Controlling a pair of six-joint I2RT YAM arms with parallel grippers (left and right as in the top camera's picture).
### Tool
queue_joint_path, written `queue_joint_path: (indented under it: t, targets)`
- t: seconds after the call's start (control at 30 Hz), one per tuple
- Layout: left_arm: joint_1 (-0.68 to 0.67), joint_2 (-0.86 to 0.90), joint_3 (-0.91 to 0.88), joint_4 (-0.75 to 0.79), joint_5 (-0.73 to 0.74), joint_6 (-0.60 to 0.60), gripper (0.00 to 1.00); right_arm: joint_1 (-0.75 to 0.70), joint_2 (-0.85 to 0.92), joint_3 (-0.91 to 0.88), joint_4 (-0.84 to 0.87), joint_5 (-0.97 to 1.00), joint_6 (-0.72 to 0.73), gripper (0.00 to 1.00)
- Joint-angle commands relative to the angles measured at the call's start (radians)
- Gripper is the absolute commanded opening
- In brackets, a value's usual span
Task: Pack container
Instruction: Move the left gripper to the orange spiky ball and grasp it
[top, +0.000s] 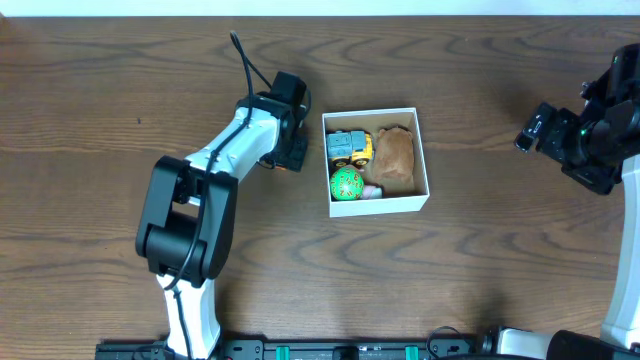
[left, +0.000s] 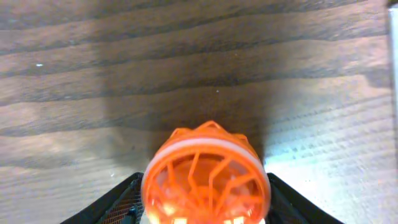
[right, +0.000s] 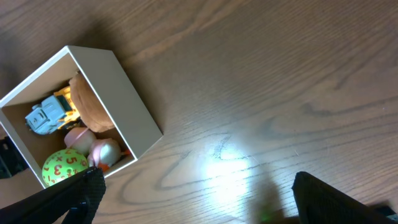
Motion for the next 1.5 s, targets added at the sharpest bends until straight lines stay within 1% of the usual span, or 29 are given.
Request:
queue_joint_path:
  t: [0.0, 0.17, 0.23, 0.37, 0.5, 0.53, 0.63, 0.7, 0.73, 0.9, 1.13, 1.47]
  targets:
    - [0.005, -0.096, 0.019, -0.008, -0.024, 0.027, 0.59, -0.003, -0.019, 0.000, -0.003, 0.010, -0.016, 0.99]
    - [0.005, -0.184, 0.019, -0.014, -0.024, 0.027, 0.58, -0.003, -0.019, 0.000, -0.003, 0.010, -0.016, 0.99]
    - [0.005, -0.210, 0.019, -0.022, -0.024, 0.027, 0.59, -0.003, -0.019, 0.000, -0.004, 0.010, -0.016, 0.99]
    - [0.005, -0.204, 0.013, -0.026, -0.024, 0.027, 0.60, -0.003, -0.019, 0.000, -0.004, 0.010, -0.016, 0.99]
    - [0.005, -0.160, 0.002, -0.015, -0.024, 0.026, 0.61, -0.003, -0.019, 0.000, -0.003, 0.010, -0.016, 0.99]
    - [0.005, -0.146, 0.002, -0.013, -0.024, 0.026, 0.65, -0.003, -0.019, 0.000, -0.003, 0.010, -0.016, 0.99]
    - [0.005, -0.101, 0.001, -0.009, -0.024, 0.026, 0.69, -0.003, -0.019, 0.000, -0.003, 0.010, -0.016, 0.99]
    - [0.005, -0.072, 0.001, -0.003, -0.024, 0.019, 0.76, -0.003, -0.019, 0.000, -0.003, 0.010, -0.016, 0.99]
    - [0.005, -0.058, 0.001, -0.002, -0.024, 0.019, 0.77, -0.003, -0.019, 0.000, -0.003, 0.010, -0.016, 0.99]
    - [0.005, -0.006, 0.001, 0.005, -0.024, 0.019, 0.77, -0.003, -0.019, 0.000, -0.003, 0.010, -0.015, 0.99]
    - [0.005, 0.001, 0.000, 0.031, -0.023, 0.019, 0.77, -0.003, -0.019, 0.000, -0.003, 0.010, -0.014, 0.99]
    - [0.005, 0.033, -0.002, 0.030, -0.013, 0.019, 0.77, -0.003, -0.019, 0.000, -0.006, 0.010, -0.015, 0.99]
